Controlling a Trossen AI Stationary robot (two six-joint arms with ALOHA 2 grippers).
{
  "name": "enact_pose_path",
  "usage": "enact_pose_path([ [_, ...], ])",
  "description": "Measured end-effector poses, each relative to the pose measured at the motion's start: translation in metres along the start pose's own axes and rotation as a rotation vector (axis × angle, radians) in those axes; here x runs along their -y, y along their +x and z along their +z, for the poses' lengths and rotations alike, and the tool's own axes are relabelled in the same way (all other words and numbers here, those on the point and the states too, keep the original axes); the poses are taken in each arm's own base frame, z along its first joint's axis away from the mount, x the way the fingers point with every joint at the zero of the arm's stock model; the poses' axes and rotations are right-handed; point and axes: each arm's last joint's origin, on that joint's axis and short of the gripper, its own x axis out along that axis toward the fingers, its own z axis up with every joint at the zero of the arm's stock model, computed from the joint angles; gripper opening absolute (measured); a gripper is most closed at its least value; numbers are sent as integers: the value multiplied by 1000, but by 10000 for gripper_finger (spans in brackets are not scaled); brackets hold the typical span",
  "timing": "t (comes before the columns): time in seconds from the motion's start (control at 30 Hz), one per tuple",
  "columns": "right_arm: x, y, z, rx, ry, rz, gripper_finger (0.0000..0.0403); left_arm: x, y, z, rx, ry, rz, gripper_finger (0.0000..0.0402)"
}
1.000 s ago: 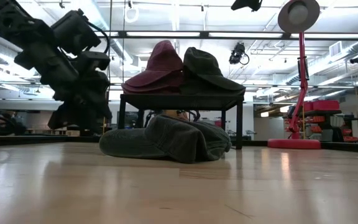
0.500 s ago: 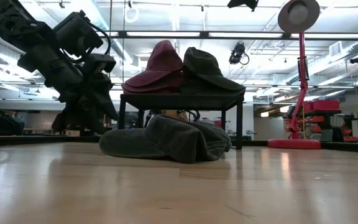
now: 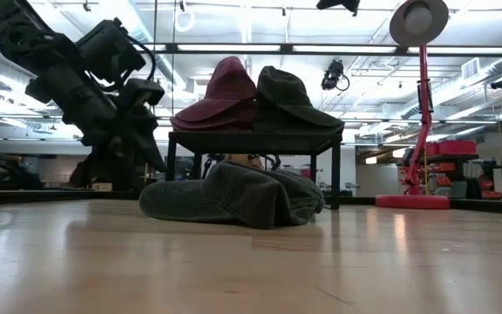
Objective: Pick & Place hat
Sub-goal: Put the black cap on top of the stacked black caps on the shelf
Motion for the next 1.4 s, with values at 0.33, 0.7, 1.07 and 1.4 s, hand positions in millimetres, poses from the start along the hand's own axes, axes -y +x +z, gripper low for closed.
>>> enact_pose_path([
  [0.33, 0, 0, 3, 27, -6, -2, 220, 2, 12, 1, -2, -41, -63, 199],
  [0.7, 0, 0, 3, 33, -7, -3, 220, 4, 18, -5, -47, -51, -95, 199],
  [1.07, 0, 0, 5, 53, -11, -4, 220, 7, 18, -5, -33, -14, -114, 133],
  [1.4, 0, 0, 6, 56, -16, -5, 220, 10, 17, -4, -21, -14, -145, 12],
])
